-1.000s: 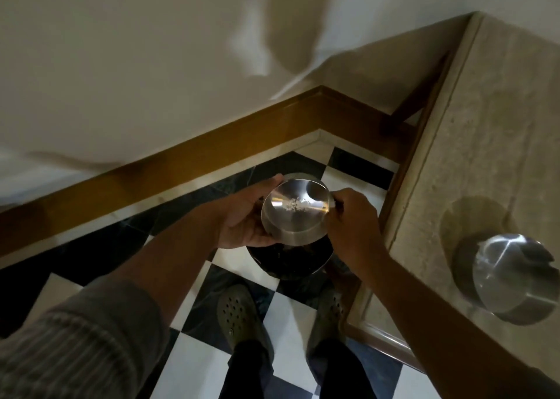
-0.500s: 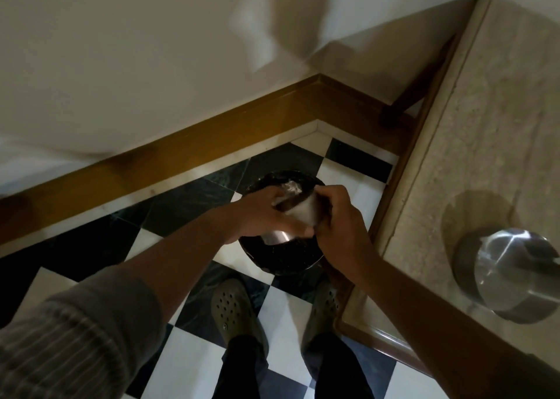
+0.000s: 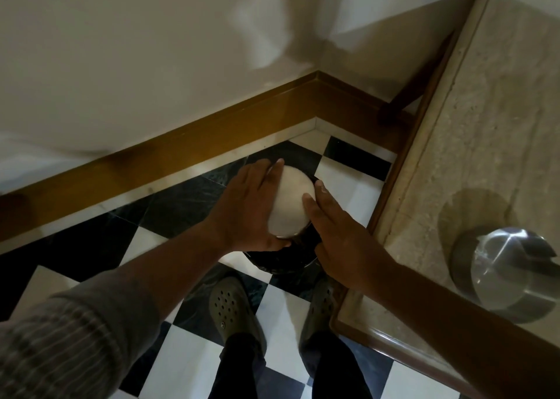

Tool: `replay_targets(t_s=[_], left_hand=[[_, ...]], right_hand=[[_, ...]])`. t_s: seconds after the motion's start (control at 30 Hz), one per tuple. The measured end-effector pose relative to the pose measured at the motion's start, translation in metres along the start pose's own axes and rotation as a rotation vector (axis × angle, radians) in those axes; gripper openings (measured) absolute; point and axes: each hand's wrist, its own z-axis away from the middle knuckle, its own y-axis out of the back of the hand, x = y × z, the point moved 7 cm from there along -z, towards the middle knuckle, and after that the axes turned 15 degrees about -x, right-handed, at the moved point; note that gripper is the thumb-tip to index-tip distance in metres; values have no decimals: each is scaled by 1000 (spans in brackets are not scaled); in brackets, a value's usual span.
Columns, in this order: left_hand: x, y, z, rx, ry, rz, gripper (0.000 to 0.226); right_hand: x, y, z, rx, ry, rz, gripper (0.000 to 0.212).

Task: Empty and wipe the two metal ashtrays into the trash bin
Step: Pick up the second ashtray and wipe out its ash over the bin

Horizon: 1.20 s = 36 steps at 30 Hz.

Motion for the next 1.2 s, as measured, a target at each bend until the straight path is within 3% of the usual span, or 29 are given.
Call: replay_targets(t_s=[0.13, 0.3, 0.37, 0.43, 0.5, 0.63, 0.77, 0.9, 1.03, 1.17, 1.2], left_hand=[[7, -7, 1, -13, -72, -56, 134], [14, -8, 3, 10, -100, -3, 131], [16, -5, 2, 34, -106, 21, 129], [15, -3, 2, 37, -103, 32, 130], [16, -5, 3, 22, -115, 16, 130], [21, -6, 6, 42, -157, 19, 124], [23, -6, 2, 24, -139, 5, 122], [21, -10, 4, 80, -92, 70, 121], [21, -6, 3, 68, -98, 52, 123], [19, -6, 7, 132, -124, 37, 119], [19, -5, 7, 137, -119, 38, 121]], right_hand=[[-4, 4, 9, 54, 84, 163, 64], [-23, 24, 21, 229, 202, 372, 90], [-23, 15, 21, 168, 243, 421, 98], [-17, -1, 14, -34, 226, 476, 109], [-18, -6, 14, -80, 224, 476, 116], [-37, 18, 22, 140, 290, 415, 114], [-23, -2, 13, -77, 223, 471, 119], [-31, 9, 20, 121, 261, 421, 111], [-25, -2, 16, -30, 204, 435, 119], [-37, 17, 24, 179, 218, 380, 110], [-35, 14, 23, 147, 212, 389, 112]])
